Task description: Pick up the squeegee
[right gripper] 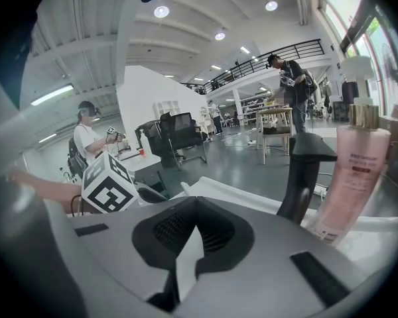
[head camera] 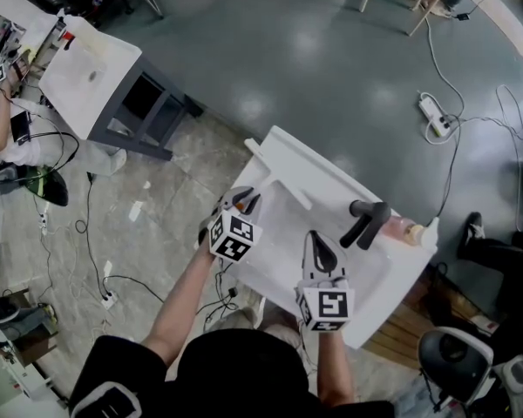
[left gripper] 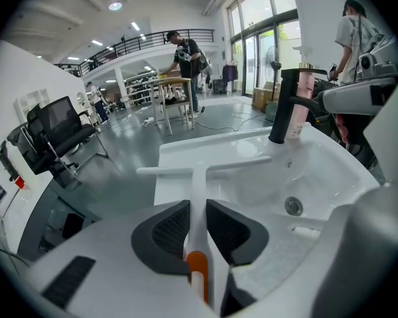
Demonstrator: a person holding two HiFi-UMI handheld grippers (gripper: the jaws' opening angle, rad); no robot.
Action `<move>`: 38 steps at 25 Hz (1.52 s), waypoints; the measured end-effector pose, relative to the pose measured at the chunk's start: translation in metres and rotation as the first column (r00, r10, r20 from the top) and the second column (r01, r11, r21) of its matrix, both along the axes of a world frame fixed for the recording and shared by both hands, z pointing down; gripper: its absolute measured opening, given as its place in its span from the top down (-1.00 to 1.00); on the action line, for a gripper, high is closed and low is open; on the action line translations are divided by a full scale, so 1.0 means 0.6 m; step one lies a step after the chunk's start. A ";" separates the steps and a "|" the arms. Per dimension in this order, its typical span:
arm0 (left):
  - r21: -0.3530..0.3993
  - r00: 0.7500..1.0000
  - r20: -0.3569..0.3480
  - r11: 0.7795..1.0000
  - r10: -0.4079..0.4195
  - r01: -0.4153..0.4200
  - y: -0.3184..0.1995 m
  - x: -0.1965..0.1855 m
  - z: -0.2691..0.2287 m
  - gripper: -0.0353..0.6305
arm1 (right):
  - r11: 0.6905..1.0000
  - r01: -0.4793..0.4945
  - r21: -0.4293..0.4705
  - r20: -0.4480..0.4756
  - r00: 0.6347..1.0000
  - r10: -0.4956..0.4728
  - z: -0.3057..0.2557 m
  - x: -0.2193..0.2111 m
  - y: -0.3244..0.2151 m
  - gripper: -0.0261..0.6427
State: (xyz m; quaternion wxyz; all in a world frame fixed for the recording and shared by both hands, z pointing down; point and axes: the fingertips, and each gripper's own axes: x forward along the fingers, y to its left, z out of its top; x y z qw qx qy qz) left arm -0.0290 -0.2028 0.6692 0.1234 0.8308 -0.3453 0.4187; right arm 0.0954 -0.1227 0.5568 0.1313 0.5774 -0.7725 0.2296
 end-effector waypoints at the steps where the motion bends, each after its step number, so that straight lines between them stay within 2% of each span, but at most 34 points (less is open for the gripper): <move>1: 0.001 1.000 -0.007 1.000 -0.007 0.007 0.001 0.000 -0.003 0.66 | 1.000 0.000 0.000 -0.001 1.000 0.000 0.001 0.001 0.004 0.93; 11: 0.064 0.997 -0.054 0.996 -0.060 0.063 0.013 -0.013 -0.069 0.66 | 0.999 0.010 0.043 -0.013 1.000 -0.010 -0.041 0.000 0.027 0.93; 18: 0.152 0.991 -0.085 0.982 -0.102 0.114 0.030 -0.031 -0.157 0.66 | 0.994 0.004 0.112 -0.033 0.999 0.000 -0.097 0.009 0.045 0.93; 31: 0.306 0.963 -0.196 0.921 -0.185 0.239 0.117 -0.117 -0.324 0.67 | 0.971 0.004 0.240 -0.081 0.997 0.016 -0.215 -0.024 0.104 0.93; 38: 0.371 0.937 -0.270 0.874 -0.222 0.313 0.196 -0.163 -0.402 0.67 | 0.954 0.024 0.299 -0.103 0.995 0.008 -0.267 -0.057 0.160 0.93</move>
